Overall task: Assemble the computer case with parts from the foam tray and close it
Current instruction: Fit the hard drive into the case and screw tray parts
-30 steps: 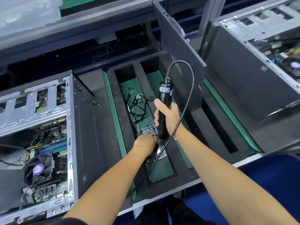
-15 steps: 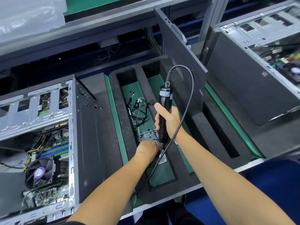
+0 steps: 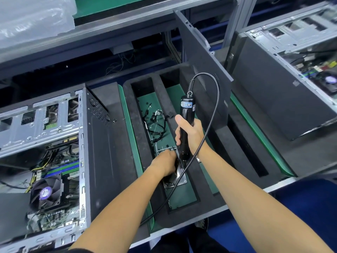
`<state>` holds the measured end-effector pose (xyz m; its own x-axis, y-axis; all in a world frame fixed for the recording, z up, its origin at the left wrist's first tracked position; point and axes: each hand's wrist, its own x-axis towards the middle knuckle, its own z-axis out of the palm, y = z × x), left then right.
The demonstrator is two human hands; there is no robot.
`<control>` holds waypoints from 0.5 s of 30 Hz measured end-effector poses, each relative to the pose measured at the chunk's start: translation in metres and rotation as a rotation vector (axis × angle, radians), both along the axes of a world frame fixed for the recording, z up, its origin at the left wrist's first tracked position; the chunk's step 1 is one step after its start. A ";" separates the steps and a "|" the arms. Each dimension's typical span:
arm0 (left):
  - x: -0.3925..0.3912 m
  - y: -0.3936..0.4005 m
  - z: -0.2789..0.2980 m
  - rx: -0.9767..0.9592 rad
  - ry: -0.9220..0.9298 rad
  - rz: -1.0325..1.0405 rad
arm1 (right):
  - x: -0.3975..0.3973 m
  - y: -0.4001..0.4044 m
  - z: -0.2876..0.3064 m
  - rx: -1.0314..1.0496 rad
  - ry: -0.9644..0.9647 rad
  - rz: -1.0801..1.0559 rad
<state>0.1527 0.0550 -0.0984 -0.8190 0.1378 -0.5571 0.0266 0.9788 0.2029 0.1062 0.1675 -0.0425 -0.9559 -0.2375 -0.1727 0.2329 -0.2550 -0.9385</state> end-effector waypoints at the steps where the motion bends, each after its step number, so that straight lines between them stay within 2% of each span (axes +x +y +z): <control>1: -0.002 -0.001 0.001 0.011 0.012 0.025 | 0.000 0.000 0.000 0.005 0.003 -0.003; 4: -0.003 -0.002 0.001 -0.018 0.035 0.010 | 0.001 0.000 0.000 0.015 0.012 -0.004; 10: 0.011 0.006 -0.015 -0.354 0.072 -0.238 | 0.003 0.002 0.000 0.006 0.010 0.007; 13: 0.012 0.006 -0.017 -0.377 0.082 -0.299 | 0.003 0.004 0.000 -0.003 0.007 0.001; 15: 0.011 0.005 -0.015 -0.323 0.091 -0.252 | 0.003 0.005 0.000 0.002 0.010 0.004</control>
